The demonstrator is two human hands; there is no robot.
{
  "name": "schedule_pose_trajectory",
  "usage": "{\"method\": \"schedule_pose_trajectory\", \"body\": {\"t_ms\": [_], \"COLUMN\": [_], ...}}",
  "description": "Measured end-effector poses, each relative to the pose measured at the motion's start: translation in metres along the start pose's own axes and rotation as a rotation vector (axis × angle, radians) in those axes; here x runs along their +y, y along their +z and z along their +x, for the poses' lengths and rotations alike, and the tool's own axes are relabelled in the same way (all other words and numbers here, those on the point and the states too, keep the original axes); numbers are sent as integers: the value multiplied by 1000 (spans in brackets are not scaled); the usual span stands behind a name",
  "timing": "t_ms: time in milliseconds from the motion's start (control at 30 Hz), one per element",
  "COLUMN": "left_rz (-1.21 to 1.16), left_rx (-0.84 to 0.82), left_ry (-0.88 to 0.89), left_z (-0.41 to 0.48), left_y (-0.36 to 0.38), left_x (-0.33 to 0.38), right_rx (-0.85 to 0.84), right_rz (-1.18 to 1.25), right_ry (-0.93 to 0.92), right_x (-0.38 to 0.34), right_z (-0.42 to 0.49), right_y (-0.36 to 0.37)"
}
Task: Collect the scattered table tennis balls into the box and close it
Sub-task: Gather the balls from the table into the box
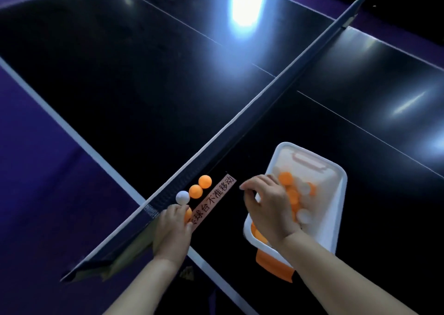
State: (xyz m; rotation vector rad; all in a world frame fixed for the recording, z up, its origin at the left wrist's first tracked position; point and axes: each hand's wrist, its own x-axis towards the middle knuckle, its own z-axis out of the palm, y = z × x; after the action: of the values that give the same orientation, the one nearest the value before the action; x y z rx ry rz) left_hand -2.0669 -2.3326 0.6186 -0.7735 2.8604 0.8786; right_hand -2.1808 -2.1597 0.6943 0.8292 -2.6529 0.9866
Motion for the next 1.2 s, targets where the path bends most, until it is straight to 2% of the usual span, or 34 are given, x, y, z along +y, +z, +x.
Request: {"method": "schedule_pose_trajectory", "body": {"t_ms": [67,200,267,433,567,733,800,900,1000,1067,1133,1200], "left_rz": [-5,-12,-30,-46,-91,-98,-108,-205,-362,-457,-486,-460], "left_rx": [7,23,-3,-50,-62,-79,-94,-87,-45,-10,15,-35], "left_ry": [-5,24,53,95,64,91,96,141,271,342,443,547], "left_z": [-1,-1,0,5,6,7,7,8,13,14,13,11], "left_y": [3,10,13,16,16,17,16,12,10,6,2,2], "left_x": [-4,-17,-21,-27,-31,-33,-31,-16,15,45,76,101], "right_rx": [-192,-599,-734,-933,-1010,-915,-781,-479,-181,-58,-20,-10], "right_rz": [-41,-211,-295,-437,-504,-537,-526,-322,-154,-138,-132,-128], "right_ry": [-17,114,157,199,212,248,187,185,298,398,510,613], "right_x": [-12,-28,-30,-28,-20,-20,-22,-20,-8,5,20,32], "right_z": [14,42,54,68,69,71,71,61,34,13,-6,-19], "right_y": [19,56,74,112,124,113,96,57,13,-12,-32,-48]}}
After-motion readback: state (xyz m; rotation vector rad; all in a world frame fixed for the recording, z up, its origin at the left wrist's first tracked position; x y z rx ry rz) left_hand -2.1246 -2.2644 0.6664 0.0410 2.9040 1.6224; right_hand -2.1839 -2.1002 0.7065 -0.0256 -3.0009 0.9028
